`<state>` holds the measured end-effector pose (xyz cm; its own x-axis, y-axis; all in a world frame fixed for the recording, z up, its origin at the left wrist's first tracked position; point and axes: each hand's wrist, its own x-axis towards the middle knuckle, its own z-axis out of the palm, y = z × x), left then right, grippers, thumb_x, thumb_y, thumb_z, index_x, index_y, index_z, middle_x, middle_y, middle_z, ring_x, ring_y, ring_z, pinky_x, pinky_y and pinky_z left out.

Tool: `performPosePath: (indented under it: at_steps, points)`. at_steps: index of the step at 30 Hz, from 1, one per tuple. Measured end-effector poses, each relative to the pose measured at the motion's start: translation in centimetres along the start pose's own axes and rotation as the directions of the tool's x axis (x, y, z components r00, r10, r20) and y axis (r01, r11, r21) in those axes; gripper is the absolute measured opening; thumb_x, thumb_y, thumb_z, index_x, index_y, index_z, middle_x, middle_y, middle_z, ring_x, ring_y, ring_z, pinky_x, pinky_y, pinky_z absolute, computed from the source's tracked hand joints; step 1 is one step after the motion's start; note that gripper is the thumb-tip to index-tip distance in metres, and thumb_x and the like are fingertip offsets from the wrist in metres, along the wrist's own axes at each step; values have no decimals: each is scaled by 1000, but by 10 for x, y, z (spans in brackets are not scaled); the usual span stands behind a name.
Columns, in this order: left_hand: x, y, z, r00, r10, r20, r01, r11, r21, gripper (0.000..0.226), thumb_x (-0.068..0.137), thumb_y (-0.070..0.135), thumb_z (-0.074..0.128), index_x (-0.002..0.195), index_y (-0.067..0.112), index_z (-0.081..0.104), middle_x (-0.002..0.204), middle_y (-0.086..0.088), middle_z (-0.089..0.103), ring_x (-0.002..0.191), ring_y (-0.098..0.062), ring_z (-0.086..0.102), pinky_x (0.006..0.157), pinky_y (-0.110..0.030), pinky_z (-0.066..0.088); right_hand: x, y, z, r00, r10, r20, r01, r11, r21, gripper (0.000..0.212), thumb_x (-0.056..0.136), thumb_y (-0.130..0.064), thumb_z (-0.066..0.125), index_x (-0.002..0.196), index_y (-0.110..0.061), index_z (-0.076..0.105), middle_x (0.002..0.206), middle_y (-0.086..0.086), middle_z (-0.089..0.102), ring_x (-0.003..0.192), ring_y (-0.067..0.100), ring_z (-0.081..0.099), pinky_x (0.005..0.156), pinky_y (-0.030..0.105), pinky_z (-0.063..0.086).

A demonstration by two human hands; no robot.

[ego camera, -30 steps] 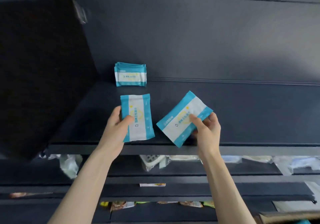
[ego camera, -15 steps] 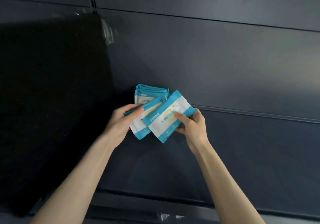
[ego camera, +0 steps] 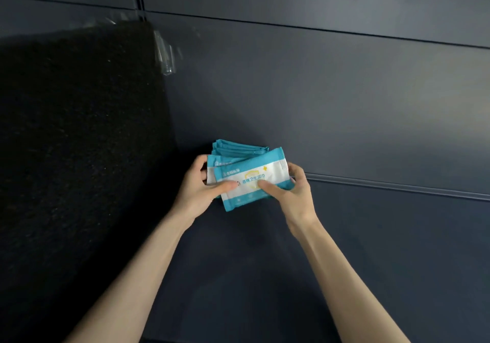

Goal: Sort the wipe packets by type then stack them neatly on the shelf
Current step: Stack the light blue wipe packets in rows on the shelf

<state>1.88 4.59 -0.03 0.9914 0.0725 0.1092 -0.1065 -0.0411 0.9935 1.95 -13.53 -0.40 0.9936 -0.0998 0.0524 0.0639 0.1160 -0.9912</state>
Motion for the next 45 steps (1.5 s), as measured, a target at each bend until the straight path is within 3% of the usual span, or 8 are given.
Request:
performPosePath:
  at_steps: [7, 11, 16, 21, 30, 36, 41, 45]
  points:
    - [25, -19, -19, 979, 201, 23, -201, 949, 244, 21, 83, 9, 70, 96, 23, 60, 99, 3, 67, 90, -6, 67, 70, -15, 52, 15, 9, 18, 995, -85, 44, 95, 940, -328, 43, 70, -5, 82, 100, -16, 55, 85, -7, 70, 77, 8, 68, 69, 19, 52]
    - [30, -42, -18, 966, 257, -7, -228, 868, 442, 58, 77, 15, 77, 129, 16, 51, 120, 0, 48, 109, -13, 53, 91, -26, 47, 25, 22, 26, 988, -152, 37, 137, 731, -669, 65, 73, -24, 81, 125, -11, 43, 117, 2, 50, 111, 21, 48, 95, 34, 43]
    - [33, -51, -16, 975, 222, -15, -192, 874, 446, 70, 75, 14, 78, 136, 11, 42, 129, -2, 52, 119, -15, 49, 95, -27, 40, 23, 29, 21, 954, -276, 120, 261, 559, -787, 95, 76, -21, 78, 148, -14, 16, 139, 7, 25, 129, 21, 25, 105, 26, 25]
    - [35, -52, -14, 977, 214, 20, -190, 818, 543, 57, 81, 20, 72, 132, 12, 48, 123, -2, 62, 111, -19, 58, 90, -36, 48, 24, 26, 18, 979, -129, 159, 205, 626, -753, 102, 84, -22, 71, 151, -26, -5, 151, 1, 29, 135, 22, 34, 106, 42, 36]
    - [39, -53, -15, 979, 194, 54, -191, 812, 552, 59, 81, 25, 72, 131, 11, 44, 123, -3, 60, 110, -21, 58, 90, -40, 49, 30, 18, 21, 973, -64, 221, 215, 596, -774, 104, 85, -26, 70, 150, -26, -12, 156, -2, 22, 138, 23, 32, 108, 41, 33]
    - [45, -47, -26, 986, 113, 120, -159, 842, 515, 61, 84, 19, 70, 137, 15, 40, 129, 7, 53, 115, -6, 49, 93, -23, 38, 30, 19, 23, 983, -50, 174, 168, 619, -767, 114, 84, -25, 71, 146, -23, -25, 153, 0, 30, 131, 25, 42, 100, 39, 37]
    - [42, -44, -22, 987, 90, 131, -146, 836, 529, 38, 87, 16, 66, 122, 12, 52, 117, 4, 60, 100, -5, 53, 71, -10, 39, 32, 18, 22, 989, -20, 145, 123, 653, -747, 105, 81, -26, 74, 151, -25, -4, 143, 2, 43, 127, 26, 44, 100, 40, 39]
    - [38, -47, -18, 987, 125, 102, -161, 827, 539, 37, 87, 19, 67, 121, 11, 54, 117, 1, 62, 102, -11, 57, 81, -25, 46, 32, 19, 19, 986, -27, 162, 138, 675, -724, 102, 81, -23, 74, 151, -27, 0, 141, 1, 46, 127, 24, 44, 104, 40, 39]
